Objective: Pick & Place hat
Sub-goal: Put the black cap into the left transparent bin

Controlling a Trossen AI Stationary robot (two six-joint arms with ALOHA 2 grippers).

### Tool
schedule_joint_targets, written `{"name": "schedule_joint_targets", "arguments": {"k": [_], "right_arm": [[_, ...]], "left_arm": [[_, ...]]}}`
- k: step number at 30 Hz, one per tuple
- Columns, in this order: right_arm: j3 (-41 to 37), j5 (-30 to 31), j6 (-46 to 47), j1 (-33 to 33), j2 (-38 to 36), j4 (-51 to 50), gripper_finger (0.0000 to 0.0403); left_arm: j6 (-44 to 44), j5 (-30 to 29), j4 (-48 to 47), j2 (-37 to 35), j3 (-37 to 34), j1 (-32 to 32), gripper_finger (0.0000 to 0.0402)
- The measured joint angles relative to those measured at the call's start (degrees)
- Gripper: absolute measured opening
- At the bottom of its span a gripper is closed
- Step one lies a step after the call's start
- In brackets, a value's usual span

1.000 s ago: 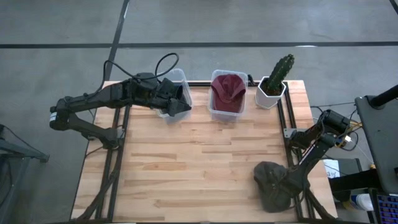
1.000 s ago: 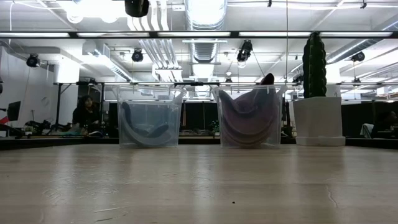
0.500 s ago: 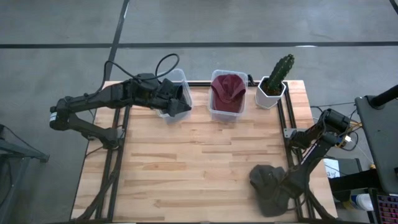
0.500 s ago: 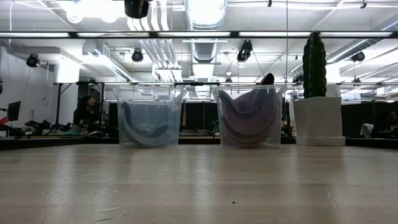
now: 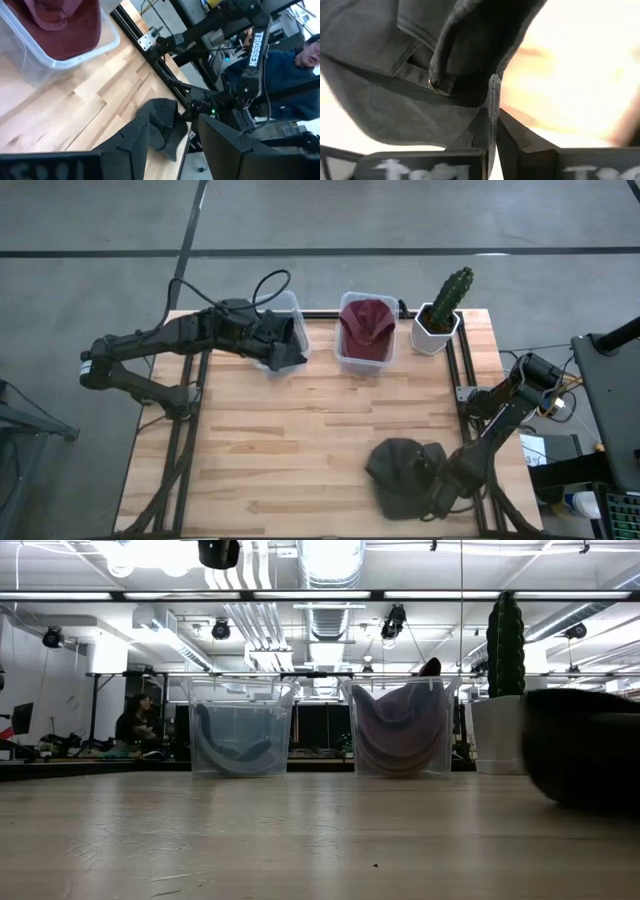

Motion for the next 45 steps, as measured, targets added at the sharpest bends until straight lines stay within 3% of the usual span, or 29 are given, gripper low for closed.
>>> {"name": "schedule_joint_targets", "arguments": {"k": [8, 16, 20, 26, 36, 45], "right_arm": [[3.3, 15.6, -1.5, -4.3, -0.3, -0.9, 0.001], [7.8, 30.6, -5.3, -8.8, -0.5, -1.2, 0.0009], [10.3, 35.6, -8.1, -12.1, -0.5, -1.5, 0.0009], [14.7, 42.7, -14.9, -18.2, -0.5, -1.6, 0.001], [22.6, 46.3, -31.3, -27.6, -0.6, -1.4, 0.0011], [26.7, 47.2, -40.6, -30.7, -0.6, 2.6, 0.0012]], "left_arm": [[0.1, 3.7, -4.3, 0.0, 0.0, -0.6, 0.0163], [2.5, 3.1, -7.9, 0.0, -0.1, -3.3, 0.0163], [5.4, -1.8, -7.9, 0.0, -0.1, -6.6, 0.0163], [6.5, -15.4, -7.8, 0.0, -0.1, -12.4, 0.0163], [7.1, -27.8, -7.5, 0.1, -0.1, -18.9, 0.0163], [9.1, -33.0, -7.4, 0.1, -0.1, -19.1, 0.0163]]}}
